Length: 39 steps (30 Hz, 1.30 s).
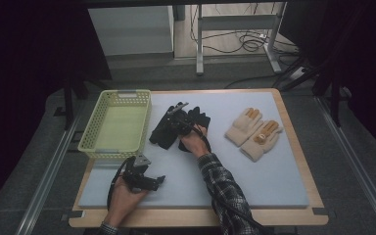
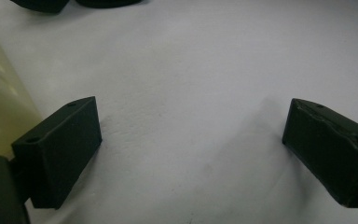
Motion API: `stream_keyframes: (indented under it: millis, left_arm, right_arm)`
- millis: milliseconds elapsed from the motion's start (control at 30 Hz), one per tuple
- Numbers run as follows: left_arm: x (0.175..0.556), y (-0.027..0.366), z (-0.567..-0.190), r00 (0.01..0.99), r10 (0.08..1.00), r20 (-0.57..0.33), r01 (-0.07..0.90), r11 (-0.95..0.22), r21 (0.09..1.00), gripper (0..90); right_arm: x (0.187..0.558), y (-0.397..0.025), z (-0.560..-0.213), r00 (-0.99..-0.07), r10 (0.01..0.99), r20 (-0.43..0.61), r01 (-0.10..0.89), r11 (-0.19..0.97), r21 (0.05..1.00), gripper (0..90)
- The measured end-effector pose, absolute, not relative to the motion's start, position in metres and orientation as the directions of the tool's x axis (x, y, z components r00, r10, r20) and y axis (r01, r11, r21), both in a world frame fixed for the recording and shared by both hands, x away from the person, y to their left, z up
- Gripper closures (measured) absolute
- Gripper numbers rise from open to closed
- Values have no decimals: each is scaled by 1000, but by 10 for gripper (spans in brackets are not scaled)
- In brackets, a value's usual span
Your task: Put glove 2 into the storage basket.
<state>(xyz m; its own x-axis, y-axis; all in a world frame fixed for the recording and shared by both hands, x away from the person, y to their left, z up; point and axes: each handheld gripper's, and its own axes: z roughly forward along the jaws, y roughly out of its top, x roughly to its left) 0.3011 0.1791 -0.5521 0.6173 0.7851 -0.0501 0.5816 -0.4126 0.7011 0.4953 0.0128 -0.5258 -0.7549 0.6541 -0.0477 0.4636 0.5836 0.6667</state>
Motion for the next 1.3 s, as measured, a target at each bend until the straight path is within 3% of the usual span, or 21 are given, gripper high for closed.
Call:
stream_keyframes:
  millis: [667, 1300]
  left_arm:
    - [301, 179, -552, 618, 784, -48, 580, -414, 701, 47]
    - [301, 179, -552, 615, 787, -50, 580, -409, 704, 48]
  right_arm:
    - [454, -6, -466, -821, 567, -58, 328, 553, 766, 847]
    - [375, -93, -442, -836, 549, -27, 306, 505, 807, 847]
